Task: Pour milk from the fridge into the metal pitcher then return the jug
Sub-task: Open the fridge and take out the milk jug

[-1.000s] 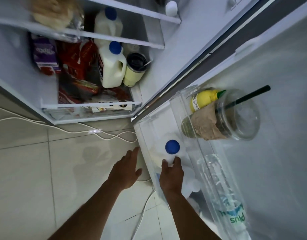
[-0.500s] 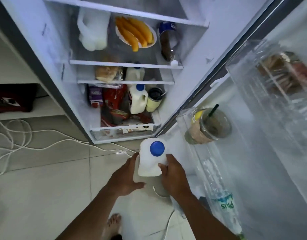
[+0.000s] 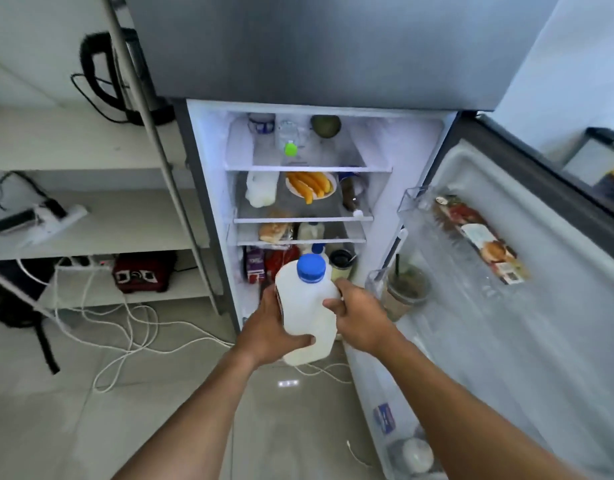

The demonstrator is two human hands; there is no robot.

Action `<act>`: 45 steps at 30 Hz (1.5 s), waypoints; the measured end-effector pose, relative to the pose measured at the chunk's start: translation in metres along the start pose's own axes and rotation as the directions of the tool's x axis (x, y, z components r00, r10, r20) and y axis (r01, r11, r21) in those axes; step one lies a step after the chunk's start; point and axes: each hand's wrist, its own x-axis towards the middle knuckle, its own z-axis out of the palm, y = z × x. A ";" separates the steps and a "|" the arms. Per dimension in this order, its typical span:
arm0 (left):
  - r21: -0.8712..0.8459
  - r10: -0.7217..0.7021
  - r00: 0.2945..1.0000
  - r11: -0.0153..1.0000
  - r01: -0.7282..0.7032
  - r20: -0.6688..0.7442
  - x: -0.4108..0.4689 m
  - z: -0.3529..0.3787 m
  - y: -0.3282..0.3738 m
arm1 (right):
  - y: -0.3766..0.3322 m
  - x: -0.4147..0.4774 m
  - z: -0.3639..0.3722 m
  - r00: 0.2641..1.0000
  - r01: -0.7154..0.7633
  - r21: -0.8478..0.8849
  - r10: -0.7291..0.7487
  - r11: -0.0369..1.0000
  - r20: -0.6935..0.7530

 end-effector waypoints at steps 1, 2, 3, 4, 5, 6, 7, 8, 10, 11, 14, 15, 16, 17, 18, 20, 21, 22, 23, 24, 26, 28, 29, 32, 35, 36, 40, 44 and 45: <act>-0.010 0.014 1.000 1.000 -0.014 -0.021 -0.002 -0.001 0.008 | -0.004 -0.002 -0.010 1.000 0.005 0.004 -0.004 1.000 -0.011; -0.024 0.031 0.998 0.999 -0.033 -0.049 -0.007 -0.003 0.021 | -0.009 -0.007 -0.023 0.999 0.016 0.013 -0.015 1.000 -0.032; -0.039 0.051 0.996 0.998 -0.054 -0.079 -0.013 -0.003 0.033 | -0.013 -0.013 -0.036 0.998 0.030 0.027 -0.028 0.999 -0.056; -0.047 0.072 0.991 0.996 -0.078 -0.115 -0.021 -0.003 0.049 | -0.016 -0.022 -0.052 0.996 0.038 0.043 -0.034 0.998 -0.083; -0.059 0.082 0.986 0.994 -0.092 -0.144 -0.027 -0.002 0.062 | -0.019 -0.029 -0.065 0.994 0.042 0.052 -0.036 0.998 -0.107; -0.066 0.089 0.981 0.993 -0.101 -0.171 -0.032 -0.001 0.075 | -0.021 -0.035 -0.077 0.991 0.041 0.050 -0.034 0.998 -0.131; -0.070 0.109 0.974 0.990 -0.125 -0.196 -0.038 -0.001 0.092 | -0.022 -0.044 -0.092 0.986 0.039 0.043 -0.031 0.998 -0.163; -0.079 0.121 0.969 0.987 -0.141 -0.217 -0.043 0.001 0.105 | -0.023 -0.051 -0.105 0.982 0.037 0.037 -0.029 0.999 -0.186; -0.103 0.135 0.960 0.981 -0.164 -0.246 -0.053 0.002 0.134 | -0.025 -0.067 -0.131 0.970 0.044 0.035 -0.034 0.998 -0.242; -0.113 0.150 0.955 0.977 -0.183 -0.255 -0.058 0.004 0.151 | -0.025 -0.079 -0.148 0.961 0.046 0.039 -0.033 0.998 -0.273; -0.120 0.173 0.945 0.970 -0.212 -0.276 -0.064 0.006 0.185 | -0.026 -0.103 -0.181 0.944 0.062 0.034 -0.047 0.997 -0.328; -0.113 0.186 0.942 0.968 -0.224 -0.279 -0.067 0.007 0.197 | -0.024 -0.113 -0.191 0.940 0.072 0.029 -0.058 0.997 -0.336; -0.115 0.202 0.940 0.964 -0.241 -0.275 -0.069 0.009 0.208 | -0.021 -0.122 -0.200 0.938 0.077 0.017 -0.067 0.997 -0.341; -0.120 0.221 0.939 0.958 -0.259 -0.264 -0.072 0.012 0.219 | -0.015 -0.134 -0.210 0.934 0.084 0.008 -0.076 0.996 -0.349; -0.127 0.218 0.939 0.958 -0.258 -0.264 -0.075 0.013 0.225 | -0.011 -0.140 -0.213 0.926 0.099 -0.003 -0.093 0.995 -0.366; -0.137 0.218 0.936 0.955 -0.263 -0.278 -0.085 0.021 0.245 | 0.006 -0.165 -0.227 0.901 0.087 -0.080 -0.112 0.993 -0.419; -0.140 0.210 0.933 0.956 -0.259 -0.293 -0.085 0.021 0.247 | 0.012 -0.168 -0.228 0.886 0.043 -0.152 -0.108 0.987 -0.450; -0.136 0.211 0.931 0.956 -0.260 -0.296 -0.089 0.024 0.254 | 0.020 -0.178 -0.231 0.877 -0.046 -0.224 -0.068 0.973 -0.475; -0.125 0.209 0.932 0.959 -0.254 -0.296 -0.091 0.025 0.258 | 0.027 -0.184 -0.232 0.878 -0.142 -0.288 -0.014 0.947 -0.479; -0.108 0.213 0.933 0.962 -0.253 -0.290 -0.096 0.029 0.266 | 0.036 -0.196 -0.234 0.883 -0.218 -0.320 0.047 0.922 -0.467; -0.084 0.219 0.937 0.965 -0.250 -0.272 -0.101 0.034 0.274 | 0.048 -0.209 -0.234 0.911 -0.244 -0.372 0.081 0.895 -0.404; -0.070 0.225 0.941 0.966 -0.250 -0.253 -0.107 0.039 0.280 | 0.055 -0.221 -0.233 0.931 -0.198 -0.419 0.036 0.886 -0.364; -0.060 0.229 0.941 0.966 -0.251 -0.248 -0.111 0.042 0.282 | 0.057 -0.228 -0.234 0.934 -0.187 -0.426 0.026 0.885 -0.356; -0.018 0.234 0.936 0.969 -0.248 -0.264 -0.119 0.042 0.280 | 0.057 -0.237 -0.235 0.938 -0.184 -0.435 0.025 0.881 -0.346; -0.001 0.237 0.934 0.969 -0.246 -0.267 -0.129 0.039 0.279 | 0.052 -0.245 -0.240 0.936 -0.162 -0.447 -0.006 0.880 -0.352; 0.000 0.237 0.933 0.969 -0.246 -0.271 -0.133 0.038 0.279 | 0.050 -0.247 -0.241 0.934 -0.148 -0.439 -0.020 0.886 -0.355; 0.004 0.227 0.923 0.971 -0.238 -0.309 -0.148 0.030 0.270 | 0.030 -0.253 -0.232 0.946 -0.067 -0.444 -0.084 0.894 -0.312; 0.003 0.174 0.930 0.983 -0.183 -0.325 -0.161 0.016 0.259 | 0.009 -0.254 -0.223 0.964 -0.030 -0.413 -0.083 0.910 -0.254; 0.008 0.158 0.929 0.986 -0.165 -0.334 -0.164 0.012 0.256 | 0.003 -0.254 -0.222 0.966 -0.024 -0.400 -0.082 0.916 -0.245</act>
